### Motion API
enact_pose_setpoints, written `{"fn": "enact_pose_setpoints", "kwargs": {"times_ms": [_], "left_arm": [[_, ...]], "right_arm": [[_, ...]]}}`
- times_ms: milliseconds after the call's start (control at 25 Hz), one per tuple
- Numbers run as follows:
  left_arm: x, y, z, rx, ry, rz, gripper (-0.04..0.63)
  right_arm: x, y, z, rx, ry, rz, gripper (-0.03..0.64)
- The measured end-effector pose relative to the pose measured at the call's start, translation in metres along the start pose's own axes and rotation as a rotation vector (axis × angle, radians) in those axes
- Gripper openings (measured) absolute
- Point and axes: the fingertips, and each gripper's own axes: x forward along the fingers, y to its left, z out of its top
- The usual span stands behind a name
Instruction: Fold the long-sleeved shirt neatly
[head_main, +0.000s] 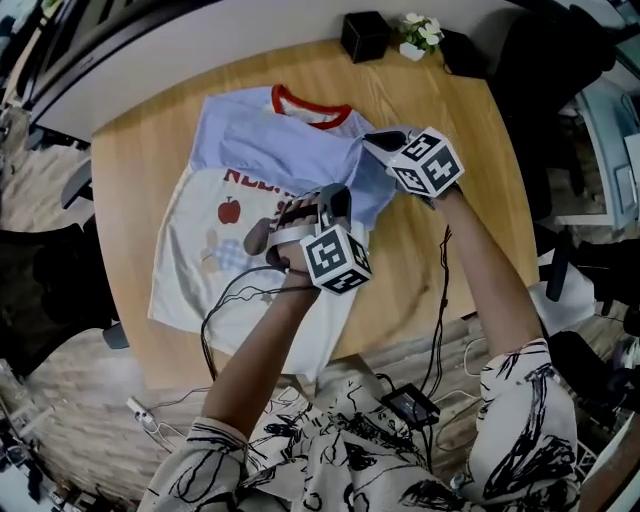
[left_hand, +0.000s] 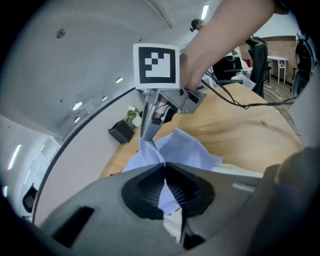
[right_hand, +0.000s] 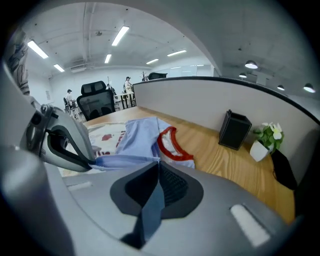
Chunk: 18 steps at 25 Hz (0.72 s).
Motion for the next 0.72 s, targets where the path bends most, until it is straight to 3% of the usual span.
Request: {"fn": "enact_pose_setpoints", "kwargs": {"times_ms": [280,400,480,560,720], "left_arm": [[0.034,-0.033,-0.009,0.096,0.048,-0.026,0.02],[0.033,-0.046,-0.006,0.127,0.022,-0.053,0.071],[0.025,-0.049,-0.004,0.081,-0.016,-0.074,0.109],[0.015,-0.04,-0.007,-0.012,-0.044,-0.07,0.117],[0.021,-0.032,-0.022,-0.146,0.004,-0.102,0.127]], "right_arm": [[0.018,-0.009,-0.062,-0.004,0.081,-0.015,0.033],[0.018,-0.013,-0.078,-0.008,0.12,-0.025,0.054],[0.011,-0.018,-0.083,-0.005,0.128,-0.03,0.073],[-0.001,-0.025,-0.078,0.033,0.089,-0.047,0.084],[-0.009,-0.022,-0.047,0.108,-0.032,-0.054,0.077]]}}
